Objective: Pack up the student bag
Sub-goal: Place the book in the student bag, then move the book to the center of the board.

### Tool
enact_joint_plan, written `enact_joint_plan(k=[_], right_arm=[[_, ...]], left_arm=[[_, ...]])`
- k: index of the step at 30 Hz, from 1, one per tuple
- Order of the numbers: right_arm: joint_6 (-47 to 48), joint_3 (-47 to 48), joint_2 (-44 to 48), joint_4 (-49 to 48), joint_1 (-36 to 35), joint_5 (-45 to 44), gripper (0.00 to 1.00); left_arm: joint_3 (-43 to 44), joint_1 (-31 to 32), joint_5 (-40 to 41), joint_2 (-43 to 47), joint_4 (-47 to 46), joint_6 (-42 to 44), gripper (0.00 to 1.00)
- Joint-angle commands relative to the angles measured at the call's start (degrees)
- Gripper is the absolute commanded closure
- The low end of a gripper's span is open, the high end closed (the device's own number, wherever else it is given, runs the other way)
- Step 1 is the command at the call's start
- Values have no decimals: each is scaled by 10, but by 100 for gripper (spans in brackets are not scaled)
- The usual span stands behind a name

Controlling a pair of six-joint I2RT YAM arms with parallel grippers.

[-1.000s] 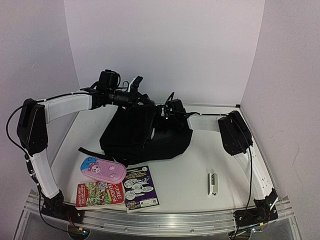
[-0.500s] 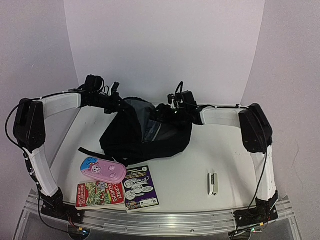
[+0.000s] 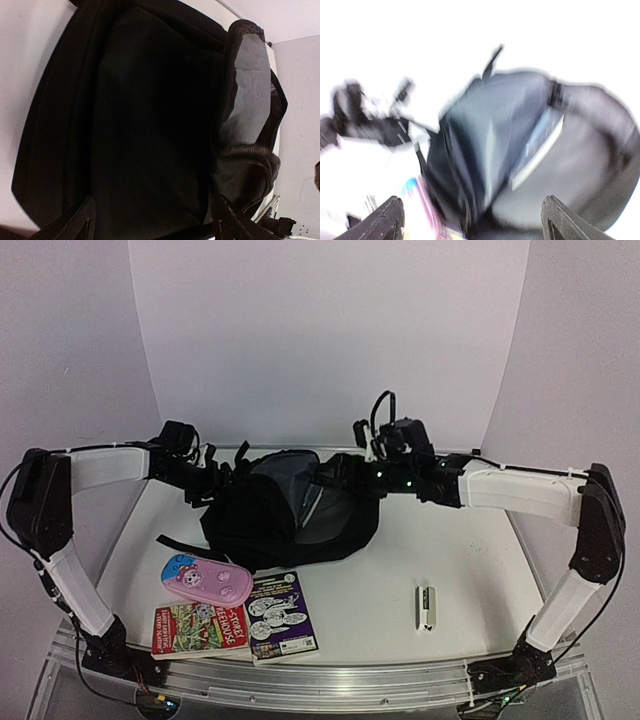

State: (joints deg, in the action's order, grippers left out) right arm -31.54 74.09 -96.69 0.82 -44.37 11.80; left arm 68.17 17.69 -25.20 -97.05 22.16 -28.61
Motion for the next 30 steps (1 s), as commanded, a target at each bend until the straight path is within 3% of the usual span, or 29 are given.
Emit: enact_joint_plan(k=[1,7,13,21,30], right_arm=[[1,-61,24,49,-82,-29,11],[35,-58,-9,80,-237,-170,8],[55,30,-125,104,-352,-206,7],[57,100,-214,136,-407,-267,5],[42,147,-275,251,-427,-360,2]], left_arm=[[-75,34,62,127,9,-42,18],[-183,66,66,205,11,-104,15],[-210,80,61,237,8,-115,15],[-197,96,59,241,22,-111,15],[-174,116,56,239,36,-100,15]])
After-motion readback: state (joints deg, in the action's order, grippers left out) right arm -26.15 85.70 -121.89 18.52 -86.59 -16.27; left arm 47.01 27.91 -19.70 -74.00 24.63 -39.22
